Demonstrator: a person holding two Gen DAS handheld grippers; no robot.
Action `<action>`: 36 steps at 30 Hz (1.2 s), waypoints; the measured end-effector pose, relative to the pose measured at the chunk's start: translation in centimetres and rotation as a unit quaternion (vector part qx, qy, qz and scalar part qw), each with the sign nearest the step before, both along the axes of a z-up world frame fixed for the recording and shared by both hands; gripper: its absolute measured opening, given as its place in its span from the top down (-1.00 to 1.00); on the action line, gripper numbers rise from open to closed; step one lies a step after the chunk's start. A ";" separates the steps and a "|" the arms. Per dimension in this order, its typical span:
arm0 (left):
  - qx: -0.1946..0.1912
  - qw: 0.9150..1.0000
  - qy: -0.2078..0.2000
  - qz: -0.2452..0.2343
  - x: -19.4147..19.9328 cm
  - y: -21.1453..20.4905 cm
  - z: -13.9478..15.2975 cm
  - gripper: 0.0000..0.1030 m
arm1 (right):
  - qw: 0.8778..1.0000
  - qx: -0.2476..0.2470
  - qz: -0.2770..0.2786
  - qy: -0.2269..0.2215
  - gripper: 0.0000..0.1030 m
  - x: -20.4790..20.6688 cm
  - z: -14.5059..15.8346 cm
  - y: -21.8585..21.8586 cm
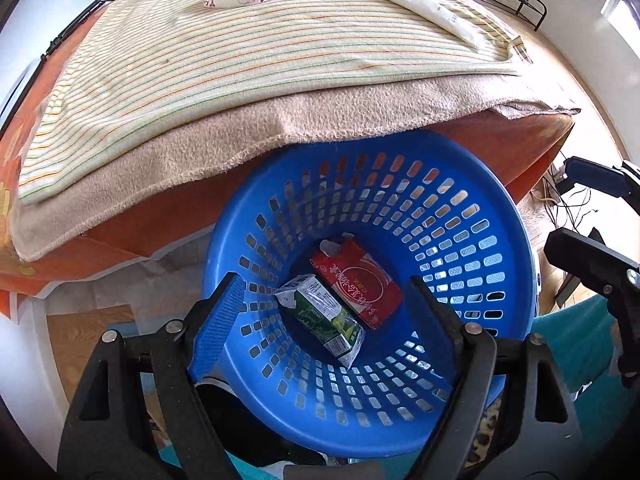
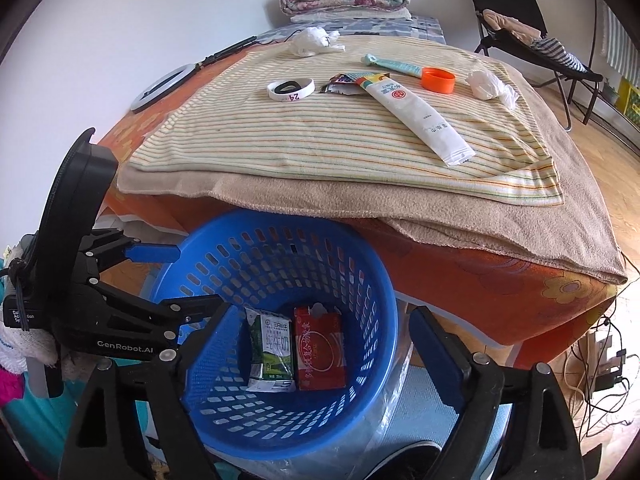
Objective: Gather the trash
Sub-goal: 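Move left tool to white tape ring while right tool moves to white tube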
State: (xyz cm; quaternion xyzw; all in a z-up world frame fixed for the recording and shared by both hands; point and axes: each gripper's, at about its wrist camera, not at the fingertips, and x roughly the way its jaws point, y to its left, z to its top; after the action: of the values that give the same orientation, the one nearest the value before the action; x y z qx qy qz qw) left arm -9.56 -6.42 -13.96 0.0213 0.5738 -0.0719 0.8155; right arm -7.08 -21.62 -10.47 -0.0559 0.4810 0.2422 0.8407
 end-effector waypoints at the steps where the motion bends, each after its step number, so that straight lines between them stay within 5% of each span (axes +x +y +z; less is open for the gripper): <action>1: 0.001 1.000 -0.002 0.000 0.0 0.0 0.1 -0.63 | 1.000 -0.003 -0.001 -0.001 -0.75 0.0 0.0 0.0; 13: -0.014 0.999 -0.039 0.008 2.5 1.3 4.2 -0.63 | 1.000 0.006 -0.022 -0.006 -0.85 1.8 1.0 -0.6; 29: -0.013 0.996 -0.080 0.047 10.6 6.4 9.4 -0.62 | 0.999 0.004 -0.024 -0.026 -0.85 7.5 4.4 -0.7; 36: -0.035 0.994 -0.070 0.078 15.0 9.1 9.4 -0.24 | 0.999 -0.011 -0.021 -0.033 -0.85 12.0 5.5 -0.5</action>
State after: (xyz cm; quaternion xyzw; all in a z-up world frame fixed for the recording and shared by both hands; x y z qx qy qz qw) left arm 5.46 2.65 -4.61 -0.0471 0.5125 -0.0265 0.8570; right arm 4.92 -22.08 -4.95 -0.0628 0.4567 0.2175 0.8603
